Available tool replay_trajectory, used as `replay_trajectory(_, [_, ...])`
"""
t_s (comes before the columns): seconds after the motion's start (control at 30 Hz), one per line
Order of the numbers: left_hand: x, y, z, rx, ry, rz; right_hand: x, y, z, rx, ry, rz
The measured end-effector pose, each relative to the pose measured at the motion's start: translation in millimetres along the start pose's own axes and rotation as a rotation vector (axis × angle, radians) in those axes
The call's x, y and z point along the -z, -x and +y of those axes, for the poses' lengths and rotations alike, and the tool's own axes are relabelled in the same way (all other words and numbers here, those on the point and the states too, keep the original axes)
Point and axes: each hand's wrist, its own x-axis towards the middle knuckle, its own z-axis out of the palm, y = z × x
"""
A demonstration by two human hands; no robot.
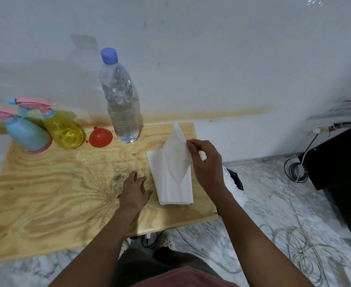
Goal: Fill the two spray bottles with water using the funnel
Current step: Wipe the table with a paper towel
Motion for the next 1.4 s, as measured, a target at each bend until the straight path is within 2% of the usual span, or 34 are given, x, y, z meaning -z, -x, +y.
replay_trajectory(0.1, [4.5, 1.8, 1.2, -0.005, -0.021, -0.013, 1.1, -3.3, -7.2, -0.051, -0.065, -0.02])
replay_trajectory(0.2, [16.3, 0.3, 3.2, 0.006, 0.006, -0.093, -2.0, -6.8, -15.0, -0.143, -0.142, -0.102])
replay_trajectory(0.27, [33.6, -0.1, 12.0, 0.043, 0.172, -0.104, -7.8, -9.4, -20.2, -0.16, -0.162, -0.158])
replay_trajectory(0.37, [72.5, 7.1, 35.6, 0.067, 0.541, -0.059, -20.1, -10.6, -29.9, -0.154, -0.155, -0.212])
replay_trajectory(0.5, [116.0, 32.0, 52.5, -0.035, 0.884, -0.093, -43.1, -7.5, -43.7, -0.158, -0.168, -0.259])
replay_trajectory(0.6, [133.4, 51.3, 51.0, -0.051, 1.06, -0.169, -66.7, -2.4, -54.2, -0.16, -0.189, -0.294])
replay_trajectory(0.7, [146.8, 61.5, 45.0, -0.05, 1.148, -0.116, -92.2, 5.1, -65.0, -0.14, -0.174, -0.359])
replay_trajectory(0.9, [175.7, 69.6, -0.7, 0.118, 1.138, 0.188, -143.5, 21.2, -84.9, -0.055, -0.111, -0.527])
replay_trajectory(1.07, [200.5, 77.6, -47.9, 0.217, 1.148, 0.262, -186.3, 44.0, -91.8, -0.09, -0.101, -0.823])
replay_trajectory(1.27, [225.5, 80.2, -118.7, 0.307, 0.974, 0.331, -249.4, 61.0, -96.7, -0.031, 0.009, -0.771])
replay_trajectory(1.4, [235.9, 74.8, -183.4, 0.366, 0.627, 0.36, -291.2, 59.0, -84.6, 0.057, 0.192, -0.791])
